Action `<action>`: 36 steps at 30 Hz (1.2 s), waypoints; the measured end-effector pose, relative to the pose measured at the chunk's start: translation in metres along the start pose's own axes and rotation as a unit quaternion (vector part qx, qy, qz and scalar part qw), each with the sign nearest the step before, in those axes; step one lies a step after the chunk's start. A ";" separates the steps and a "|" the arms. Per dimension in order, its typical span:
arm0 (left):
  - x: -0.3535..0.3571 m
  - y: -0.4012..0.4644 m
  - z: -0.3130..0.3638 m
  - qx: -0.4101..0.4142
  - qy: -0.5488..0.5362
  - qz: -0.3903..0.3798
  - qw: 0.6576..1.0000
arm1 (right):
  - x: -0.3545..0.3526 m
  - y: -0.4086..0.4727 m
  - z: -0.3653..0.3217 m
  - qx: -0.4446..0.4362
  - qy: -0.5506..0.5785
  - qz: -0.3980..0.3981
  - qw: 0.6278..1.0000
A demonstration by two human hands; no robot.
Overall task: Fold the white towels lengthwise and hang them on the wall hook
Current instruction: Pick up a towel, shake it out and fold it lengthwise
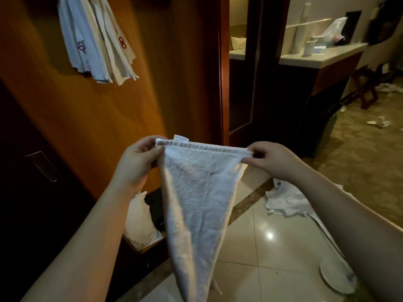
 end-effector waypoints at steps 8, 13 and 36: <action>0.021 0.008 0.012 0.023 -0.026 -0.038 0.999 | -0.008 0.006 0.012 0.069 0.321 0.015 0.945; 0.029 0.015 0.026 0.047 0.011 -0.029 0.998 | -0.025 0.015 0.010 0.086 0.205 0.078 0.972; 0.039 0.047 0.067 0.151 0.070 0.075 0.983 | -0.036 0.061 -0.001 0.020 0.448 -0.065 0.891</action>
Point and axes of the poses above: each hand's wrist, its own y-axis towards the middle knuckle, its own x-axis out of the palm, z = x × y, the point moved 8 cm from there along y, towards the middle knuckle, and after that the axes turned 4 degrees about -y, right-handed, at the moved point
